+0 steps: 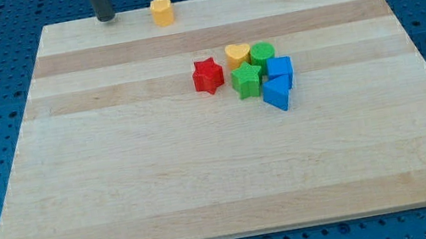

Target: Push the hexagon to the bottom side

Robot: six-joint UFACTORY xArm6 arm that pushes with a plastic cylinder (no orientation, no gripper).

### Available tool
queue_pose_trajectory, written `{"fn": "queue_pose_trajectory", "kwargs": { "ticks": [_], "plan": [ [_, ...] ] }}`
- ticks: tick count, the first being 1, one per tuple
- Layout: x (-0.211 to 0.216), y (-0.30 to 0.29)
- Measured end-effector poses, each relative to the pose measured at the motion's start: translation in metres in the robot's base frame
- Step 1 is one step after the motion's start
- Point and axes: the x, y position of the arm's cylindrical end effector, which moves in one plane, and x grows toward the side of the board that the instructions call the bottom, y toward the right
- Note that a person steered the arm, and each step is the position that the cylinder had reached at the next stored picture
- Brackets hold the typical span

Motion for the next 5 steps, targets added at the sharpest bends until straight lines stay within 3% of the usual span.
{"fn": "queue_pose_trajectory", "kwargs": {
  "ticks": [1, 2, 5],
  "plan": [
    [0.003, 0.111],
    [0.011, 0.187],
    [0.035, 0.166]
  ]
}}
